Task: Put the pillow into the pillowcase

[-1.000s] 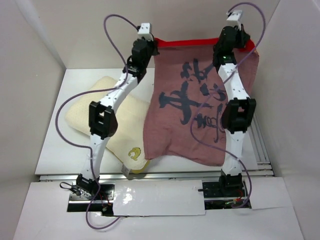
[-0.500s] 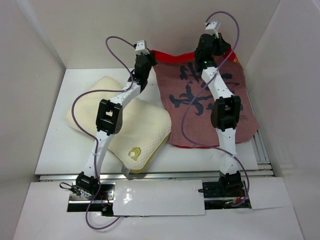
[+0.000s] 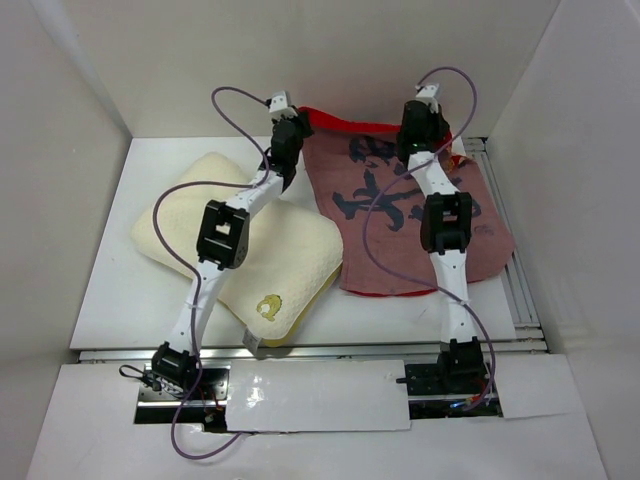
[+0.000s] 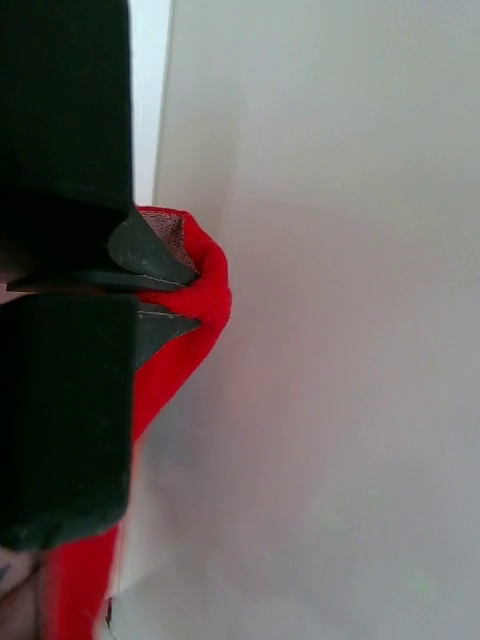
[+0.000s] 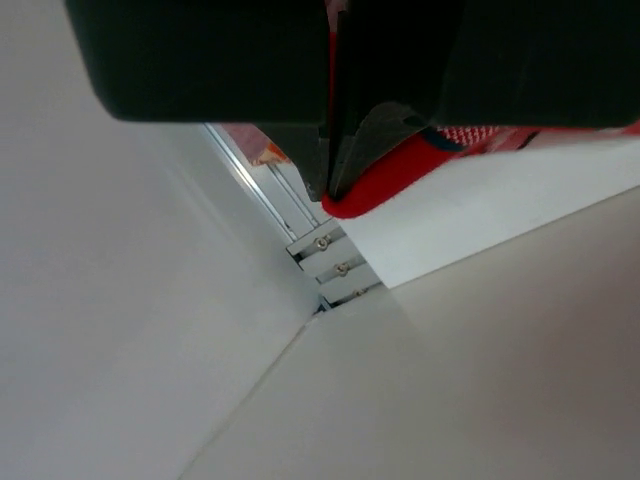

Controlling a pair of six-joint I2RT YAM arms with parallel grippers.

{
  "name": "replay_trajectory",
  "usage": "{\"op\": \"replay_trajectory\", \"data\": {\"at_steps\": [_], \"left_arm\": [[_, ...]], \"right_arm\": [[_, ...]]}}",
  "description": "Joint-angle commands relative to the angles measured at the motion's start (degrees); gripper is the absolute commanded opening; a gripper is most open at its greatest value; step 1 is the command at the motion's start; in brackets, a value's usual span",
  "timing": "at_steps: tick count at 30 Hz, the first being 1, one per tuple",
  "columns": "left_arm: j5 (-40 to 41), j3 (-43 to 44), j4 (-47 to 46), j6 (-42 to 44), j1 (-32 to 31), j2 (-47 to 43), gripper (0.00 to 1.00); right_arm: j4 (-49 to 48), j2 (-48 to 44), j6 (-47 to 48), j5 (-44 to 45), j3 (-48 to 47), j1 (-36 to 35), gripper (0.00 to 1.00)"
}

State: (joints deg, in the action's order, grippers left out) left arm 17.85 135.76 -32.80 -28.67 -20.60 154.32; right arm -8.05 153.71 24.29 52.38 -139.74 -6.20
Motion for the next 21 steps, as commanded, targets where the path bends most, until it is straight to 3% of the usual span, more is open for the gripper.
{"op": "replay_trajectory", "data": {"at_steps": [1,2,6,9,10,11,12,14,18,21], "left_arm": [[4.91,2.14,-5.52,-2.18,0.91,2.3,0.0],[5.7,2.14,-4.83,-3.66,1.43,2.91,0.0],[7.38,0.56,-3.33,-7.8,2.06,2.92,0.0],[5.45,-0.85,-2.28,-10.79,3.28,1.6,0.01],[5.44,-1.46,-1.75,-10.8,3.29,0.64,0.18],[3.27,-1.47,-0.96,-9.93,3.29,0.02,0.44],[1.94,-1.47,-0.26,-8.87,3.29,-0.59,0.99],[0.44,-1.47,2.54,-4.24,2.5,-3.93,0.99],[3.5,-10.92,6.05,5.45,-0.93,-14.72,0.99],[7.46,-18.83,10.46,8.79,-3.21,-25.01,0.99]], "right_arm": [[-5.47,1.24,-7.58,-3.33,-5.28,5.31,0.03],[-5.92,1.24,-11.95,-8.21,-3.62,8.62,0.04],[-4.86,1.77,-18.22,-14.39,-3.53,11.89,0.06],[-6.36,1.77,-16.31,-23.43,-2.9,12.61,0.43],[-5.49,1.77,-15.16,-25.38,-2.9,12.61,0.49],[-4.7,1.77,-12.72,-27.31,-2.9,11.83,0.7],[-3.99,0.9,-10.78,-27.33,-2.9,11.21,0.81],[-3.99,-1.47,-6.57,-25.5,0.6,8.84,0.98],[0.83,-6.64,-5.48,-25.13,6.56,6.12,1.0],[5.83,-11.92,-7.16,-31.51,10.18,4.8,1.0]]}}
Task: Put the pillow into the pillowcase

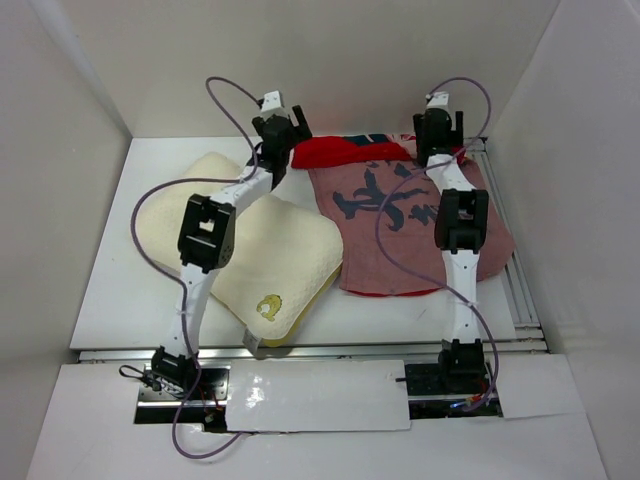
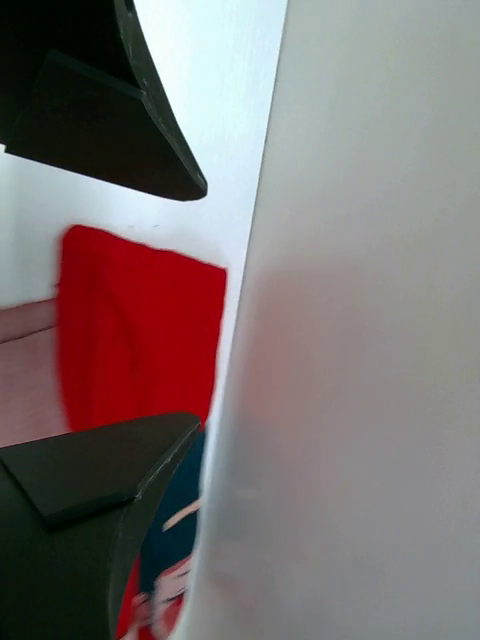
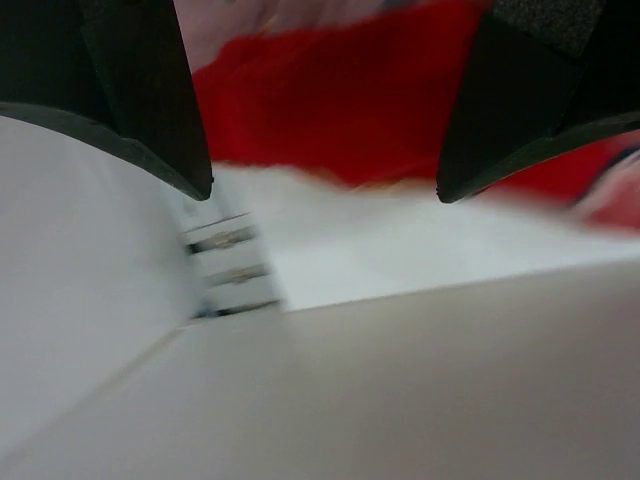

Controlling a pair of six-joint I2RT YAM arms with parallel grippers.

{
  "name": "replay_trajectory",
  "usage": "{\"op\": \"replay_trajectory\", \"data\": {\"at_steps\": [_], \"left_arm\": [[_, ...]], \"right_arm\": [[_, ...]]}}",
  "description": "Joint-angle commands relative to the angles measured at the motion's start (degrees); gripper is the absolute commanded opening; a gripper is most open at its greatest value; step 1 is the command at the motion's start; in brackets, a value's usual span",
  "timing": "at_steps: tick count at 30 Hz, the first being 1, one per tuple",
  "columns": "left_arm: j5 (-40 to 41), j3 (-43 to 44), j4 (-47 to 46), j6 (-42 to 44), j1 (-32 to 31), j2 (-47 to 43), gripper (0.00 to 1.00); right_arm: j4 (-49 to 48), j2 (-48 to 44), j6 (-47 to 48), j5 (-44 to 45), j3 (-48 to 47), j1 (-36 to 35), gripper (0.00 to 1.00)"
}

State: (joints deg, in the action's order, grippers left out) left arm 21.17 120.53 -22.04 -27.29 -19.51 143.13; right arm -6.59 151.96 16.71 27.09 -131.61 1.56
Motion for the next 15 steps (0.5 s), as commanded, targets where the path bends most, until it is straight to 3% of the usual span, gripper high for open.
{"op": "replay_trajectory", "data": {"at_steps": [1,4,7,11,15], "left_arm": [[4.67,-5.64,1.55,8.03,-4.31,-16.19,0.99],[5.2,-10.04,7.86,9.36,-5.45,-23.85,0.99],[5.81,-12.42,13.15,8.05,-5.98,-29.37,0.99],[5.81,-16.46,15.54,7.43,-7.12,-35.28,0.99],[10.2,-17.87,16.67,9.27,-8.96,-38.53,0.99]], "right_arm": [[5.96,-11.5,0.43,-7.65,2.76,-3.84,1.0],[11.85,-16.6,1.22,-9.87,4.6,-5.51,1.0],[10.65,-22.48,-1.41,-10.4,9.59,-3.34,1.0],[7.21,-27.76,-5.63,1.19,15.14,0.19,1.0],[3.79,-34.44,-7.92,5.34,22.88,2.47,1.0]]}}
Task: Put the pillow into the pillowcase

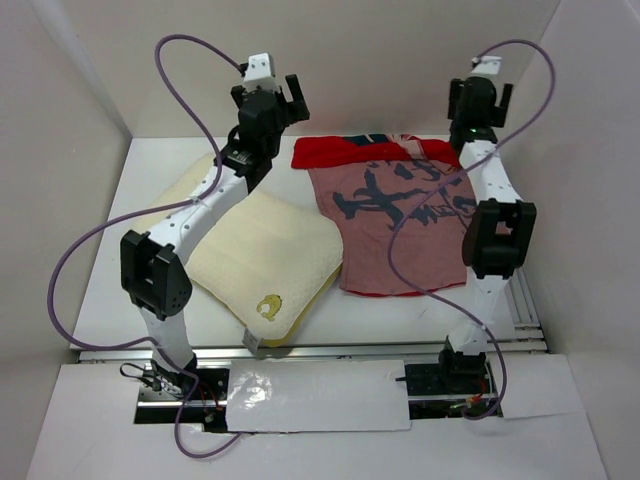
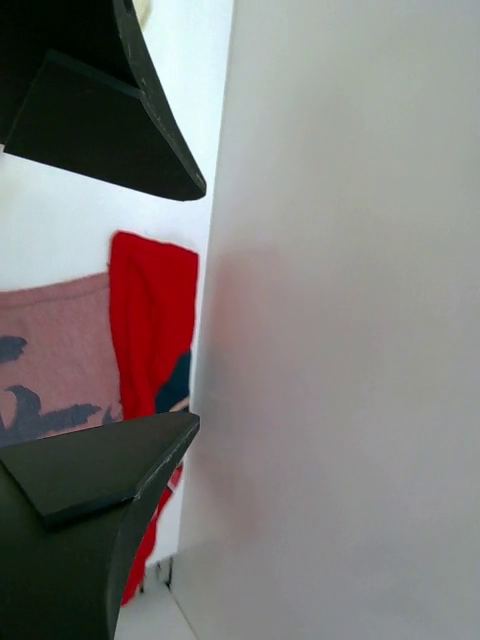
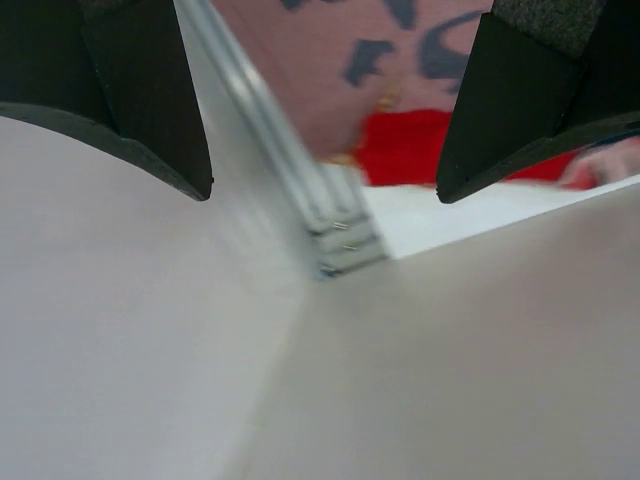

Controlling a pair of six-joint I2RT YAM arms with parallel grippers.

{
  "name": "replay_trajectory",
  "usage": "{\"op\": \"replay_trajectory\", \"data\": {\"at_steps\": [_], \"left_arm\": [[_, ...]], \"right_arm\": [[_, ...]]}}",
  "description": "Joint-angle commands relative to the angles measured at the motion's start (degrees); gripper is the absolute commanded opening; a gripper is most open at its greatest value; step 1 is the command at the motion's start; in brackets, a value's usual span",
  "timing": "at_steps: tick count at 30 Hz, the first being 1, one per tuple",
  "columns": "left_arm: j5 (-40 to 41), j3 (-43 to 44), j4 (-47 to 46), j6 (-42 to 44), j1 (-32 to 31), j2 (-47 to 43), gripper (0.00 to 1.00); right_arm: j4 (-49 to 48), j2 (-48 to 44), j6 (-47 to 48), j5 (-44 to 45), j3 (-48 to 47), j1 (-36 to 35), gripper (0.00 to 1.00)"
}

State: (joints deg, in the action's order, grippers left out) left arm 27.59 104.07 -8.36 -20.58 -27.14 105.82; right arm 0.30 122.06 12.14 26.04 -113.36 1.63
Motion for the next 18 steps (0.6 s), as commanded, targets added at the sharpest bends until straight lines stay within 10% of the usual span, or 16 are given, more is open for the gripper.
{"op": "replay_trajectory", "data": {"at_steps": [1,18], "left_arm": [[4.48,-1.42,4.3,2.56,-1.34,-1.23,0.99],[5.37,-9.15,7.39,-0.16,-1.34,-10.89,0.99]], "right_arm": [[-3.11,-6.73,-5.53,4.82,6.03,2.94,1.0],[-22.33,-28.44,-4.75,-4.22,38.79,10.66,1.0]]}}
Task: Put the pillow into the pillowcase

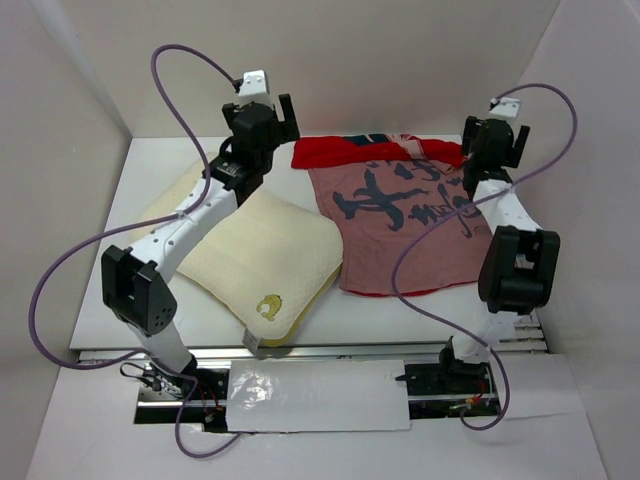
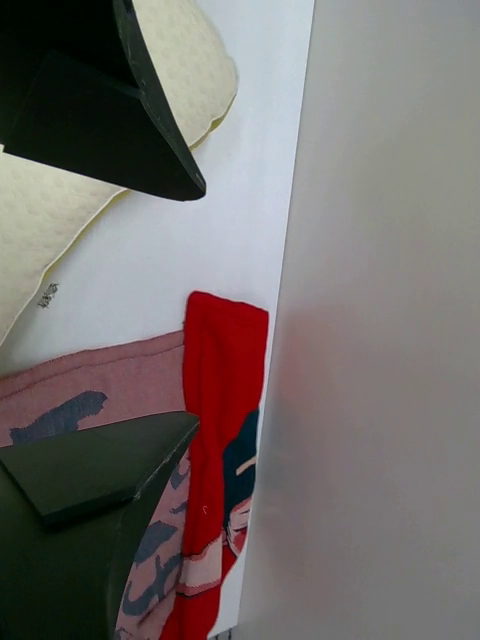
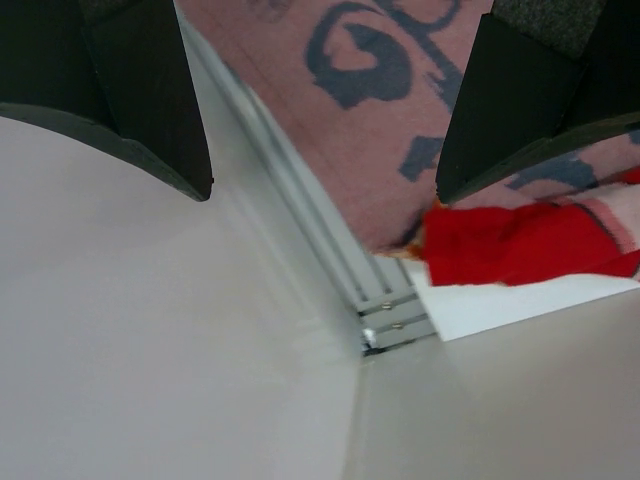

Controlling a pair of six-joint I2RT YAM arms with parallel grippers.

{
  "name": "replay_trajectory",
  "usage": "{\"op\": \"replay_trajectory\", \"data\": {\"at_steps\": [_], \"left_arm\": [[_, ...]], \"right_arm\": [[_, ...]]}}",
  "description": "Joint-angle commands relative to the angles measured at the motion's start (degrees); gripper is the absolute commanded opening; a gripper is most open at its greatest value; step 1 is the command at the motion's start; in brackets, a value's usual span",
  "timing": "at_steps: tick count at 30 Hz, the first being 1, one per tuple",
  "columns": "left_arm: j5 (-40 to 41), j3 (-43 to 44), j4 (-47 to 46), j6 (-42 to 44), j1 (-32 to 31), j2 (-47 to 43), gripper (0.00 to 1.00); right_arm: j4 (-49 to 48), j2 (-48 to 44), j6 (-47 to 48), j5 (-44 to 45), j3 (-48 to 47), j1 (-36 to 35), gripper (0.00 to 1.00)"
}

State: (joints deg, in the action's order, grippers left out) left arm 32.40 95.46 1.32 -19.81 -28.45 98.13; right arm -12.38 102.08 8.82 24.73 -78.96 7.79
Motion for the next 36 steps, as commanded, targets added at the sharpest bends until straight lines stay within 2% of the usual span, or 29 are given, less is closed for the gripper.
{"op": "replay_trajectory", "data": {"at_steps": [1,7,9,11,14,15,18,21,22,23,24,26,28,30,32,33,34,36], "left_arm": [[0.56,-1.06,-2.29,-0.93,-0.03,-3.2,0.99],[1.7,-1.59,0.0,-0.84,-1.08,-4.35,0.99],[2.23,-2.21,0.69,-0.23,-1.61,-5.66,0.99],[0.4,-2.82,1.23,-0.23,-2.83,-6.45,0.99],[-1.63,-5.72,3.49,-0.23,-6.69,-8.12,0.99],[-1.64,-7.12,4.38,-1.7,-8.01,-8.65,0.99],[-0.94,-9.93,7.1,-6.18,-13.8,-9.97,0.99],[2.56,-14.41,9.39,-9.79,-20.21,-11.2,0.99],[3.27,-15.9,12.36,-13.46,-21.64,-11.2,0.99],[3.28,-16.53,14.22,-15.41,-23.04,-10.59,0.99],[2.58,-17.06,16.06,-17.26,-25.41,-10.59,0.99],[2.58,-18.81,19.76,-20.52,-27.79,-9.88,0.99],[1.88,-20.65,22.92,-24.11,-31.22,-8.57,0.99],[1.87,-22.41,26.87,-27.36,-32.46,-8.57,0.98],[1.87,-25.22,31.0,-35.06,-32.46,-7.95,0.81],[1.87,-27.5,35.28,-40.25,-31.85,-7.95,0.65],[1.27,-27.52,36.89,-40.3,-30.8,-7.95,0.58],[-0.14,-32.69,38.31,-45.91,-28.87,-8.83,0.45]], "right_arm": [[-10.37,-9.61,-2.05,-3.46,5.64,5.38,1.0],[-13.45,-15.77,-4.42,-5.92,11.88,14.07,1.0],[-13.46,-16.92,-0.4,-6.52,12.42,14.61,1.0],[-12.59,-19.37,6.44,-13.88,14.79,13.92,1.0],[-6.7,-26.57,8.67,-23.99,15.41,12.16,1.0],[-6.17,-29.54,5.54,-28.73,15.41,12.16,1.0],[2.6,-30.28,-2.63,-30.71,9.1,12.16,1.0],[9.99,-30.28,-8.34,-25.63,4.0,4.97,1.0],[13.4,-28.97,-8.99,-21.96,2.68,2.52,1.0],[15.09,-28.17,-8.99,-21.22,0.06,-2.21,1.0],[16.5,-27.47,-9.6,-21.22,-1.19,-3.82,1.0],[19.76,-25.36,-14.33,-19.55,-3.12,-5.68,1.0],[20.99,-24.48,-16.89,-23.83,-3.13,-6.2,1.0],[21.0,-24.48,-18.66,-23.85,-0.33,-6.82,1.0],[19.6,-25.52,-19.89,-22.37,2.48,-7.52,1.0],[18.28,-26.31,-20.42,-20.79,5.8,-8.49,1.0],[18.27,-26.32,-20.42,-20.78,5.83,-8.5,1.0],[17.74,-26.94,-21.3,-19.46,7.75,-10.59,1.0]]}}
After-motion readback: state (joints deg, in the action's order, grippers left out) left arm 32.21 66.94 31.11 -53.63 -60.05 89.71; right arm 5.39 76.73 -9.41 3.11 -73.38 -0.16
